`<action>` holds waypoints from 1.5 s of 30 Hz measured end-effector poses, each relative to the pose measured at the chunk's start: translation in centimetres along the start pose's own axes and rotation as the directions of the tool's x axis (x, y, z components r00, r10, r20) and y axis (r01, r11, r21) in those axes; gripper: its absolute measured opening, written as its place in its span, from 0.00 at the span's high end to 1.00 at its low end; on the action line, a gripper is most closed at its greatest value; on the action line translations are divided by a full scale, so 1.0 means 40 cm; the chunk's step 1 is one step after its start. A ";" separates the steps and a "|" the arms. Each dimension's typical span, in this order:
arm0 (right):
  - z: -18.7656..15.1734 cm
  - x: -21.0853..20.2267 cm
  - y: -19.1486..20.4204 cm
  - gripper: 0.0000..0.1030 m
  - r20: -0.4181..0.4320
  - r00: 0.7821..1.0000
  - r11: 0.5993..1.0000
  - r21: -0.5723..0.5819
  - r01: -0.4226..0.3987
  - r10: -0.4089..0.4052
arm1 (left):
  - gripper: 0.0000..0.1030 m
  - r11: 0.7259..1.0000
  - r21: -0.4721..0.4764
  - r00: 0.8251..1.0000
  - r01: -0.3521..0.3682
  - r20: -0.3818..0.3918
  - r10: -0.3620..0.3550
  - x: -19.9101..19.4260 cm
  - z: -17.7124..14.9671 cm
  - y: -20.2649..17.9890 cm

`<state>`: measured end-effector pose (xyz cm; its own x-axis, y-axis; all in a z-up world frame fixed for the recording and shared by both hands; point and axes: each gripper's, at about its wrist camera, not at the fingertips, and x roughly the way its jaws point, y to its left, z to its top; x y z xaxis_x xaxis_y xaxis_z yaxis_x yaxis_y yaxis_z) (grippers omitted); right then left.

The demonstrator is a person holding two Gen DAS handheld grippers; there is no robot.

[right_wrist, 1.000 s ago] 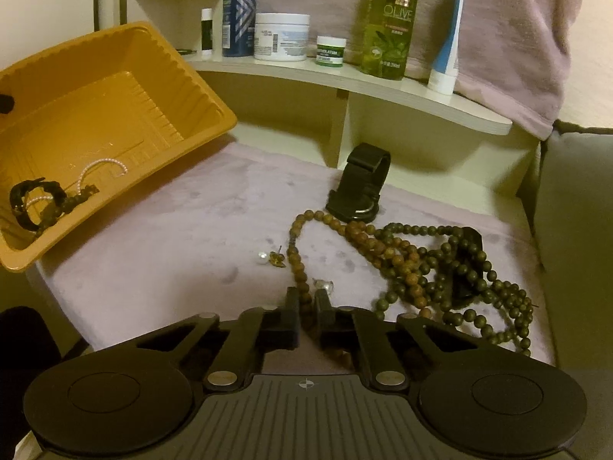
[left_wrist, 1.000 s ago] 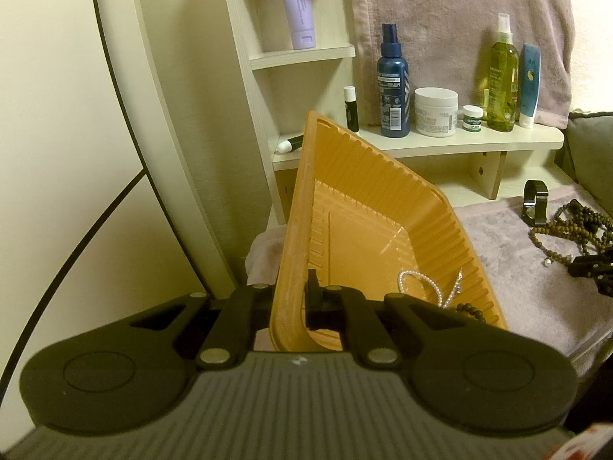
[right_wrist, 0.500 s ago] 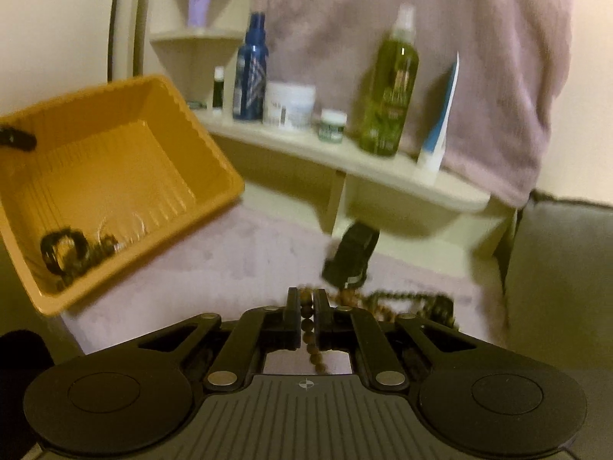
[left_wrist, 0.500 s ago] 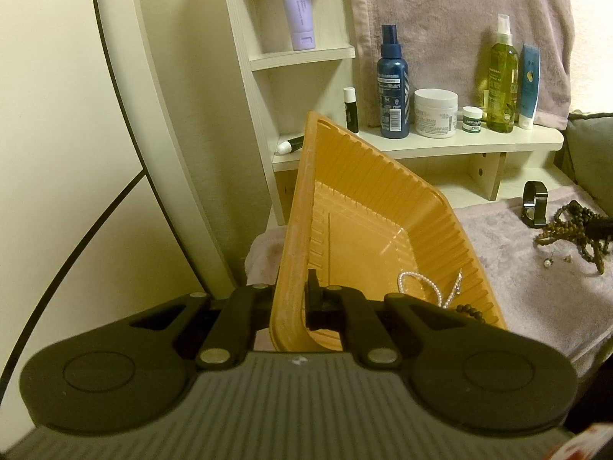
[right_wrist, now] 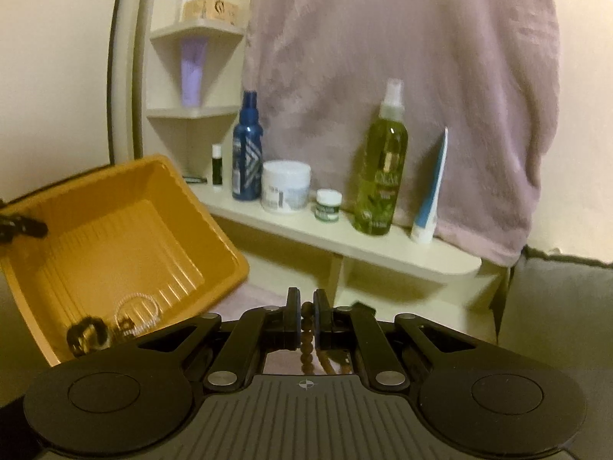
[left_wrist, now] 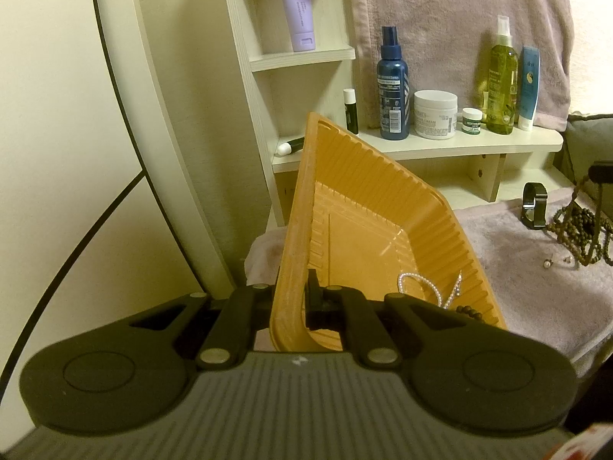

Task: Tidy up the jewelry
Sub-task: 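Lift the brown bead necklace high with the right gripper until it dangles free, then lower the bead necklace into the orange tray and open the right gripper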

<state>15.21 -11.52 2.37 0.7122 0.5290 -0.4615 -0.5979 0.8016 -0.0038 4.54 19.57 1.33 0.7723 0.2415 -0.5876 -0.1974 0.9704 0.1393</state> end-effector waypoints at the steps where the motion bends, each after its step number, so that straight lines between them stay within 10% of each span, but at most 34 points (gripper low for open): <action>1: 0.005 -0.001 0.003 0.94 0.007 1.000 1.000 0.002 -0.006 0.006 | 0.95 1.000 0.000 1.000 0.000 0.000 0.000 0.000 0.000 0.000; 26: 0.190 0.004 0.116 0.94 0.169 0.969 0.982 0.018 -0.186 0.180 | 0.94 1.000 -0.011 1.000 0.009 0.005 -0.009 0.001 0.002 0.006; 39: 0.328 0.000 0.213 0.94 0.273 0.908 0.946 -0.024 -0.324 0.318 | 0.94 1.000 -0.017 1.000 0.016 0.008 -0.016 0.002 0.002 0.013; 45: 0.311 0.064 0.255 0.94 0.215 0.908 0.929 -0.001 -0.369 0.361 | 0.94 1.000 -0.024 1.000 0.018 0.009 -0.018 0.002 0.000 0.014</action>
<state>15.52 1.49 12.17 0.5095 0.8291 -0.2300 -0.8191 0.5493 0.1655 4.50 20.13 1.38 0.7808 0.2244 -0.5831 -0.1981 0.9740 0.1097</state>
